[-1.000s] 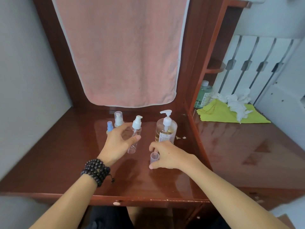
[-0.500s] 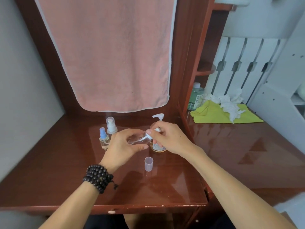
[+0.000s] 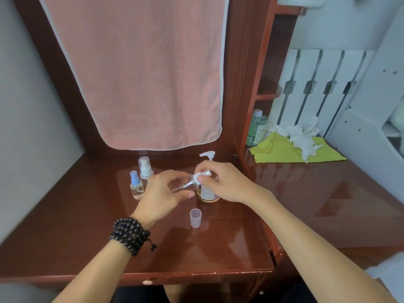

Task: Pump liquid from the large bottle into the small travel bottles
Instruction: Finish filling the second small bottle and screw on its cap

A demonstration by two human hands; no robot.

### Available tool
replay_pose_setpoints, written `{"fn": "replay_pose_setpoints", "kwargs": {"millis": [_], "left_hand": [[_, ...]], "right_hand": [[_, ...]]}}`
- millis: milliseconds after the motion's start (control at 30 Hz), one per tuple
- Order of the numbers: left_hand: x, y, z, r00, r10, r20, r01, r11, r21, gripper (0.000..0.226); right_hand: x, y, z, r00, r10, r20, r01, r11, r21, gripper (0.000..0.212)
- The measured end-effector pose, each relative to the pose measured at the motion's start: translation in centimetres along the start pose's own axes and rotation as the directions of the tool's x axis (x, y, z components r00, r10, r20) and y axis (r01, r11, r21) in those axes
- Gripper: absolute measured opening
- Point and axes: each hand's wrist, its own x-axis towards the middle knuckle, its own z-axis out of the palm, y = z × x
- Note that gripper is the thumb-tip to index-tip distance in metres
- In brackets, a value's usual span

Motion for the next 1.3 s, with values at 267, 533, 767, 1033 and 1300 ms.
{"fn": "replay_pose_setpoints", "kwargs": {"millis": [267, 533, 767, 1033, 1300], "left_hand": [[0.0, -0.1, -0.4, 1.000, 0.002, 0.011, -0.002, 1.000, 0.011, 0.037], [0.1, -0.3, -0.2, 1.000, 0.011, 0.005, -0.011, 1.000, 0.009, 0.037], [0.2, -0.3, -0.4, 0.999, 0.032, 0.021, -0.032, 0.999, 0.008, 0.037], [-1.0, -1.2, -2.0, 0.996, -0.089, -0.019, 0.088, 0.994, -0.059, 0.034], [-1.5, -1.0, -3.7, 0.954, -0.144, -0.262, 0.101, 0.980, -0.171, 0.023]], "right_hand": [[0.2, -0.6, -0.1, 0.997, 0.076, 0.010, -0.076, 0.996, 0.047, 0.019], [0.5, -0.6, 0.1, 0.997, 0.074, -0.014, -0.073, 0.996, 0.044, 0.008], [0.1, -1.0, -0.7, 0.999, -0.028, -0.041, 0.028, 1.000, 0.002, 0.032], [-0.7, -0.5, -3.2, 0.980, 0.022, -0.196, -0.004, 0.996, 0.094, 0.021], [-2.0, 0.5, -3.2, 0.973, 0.178, -0.150, -0.165, 0.981, 0.097, 0.016]]}}
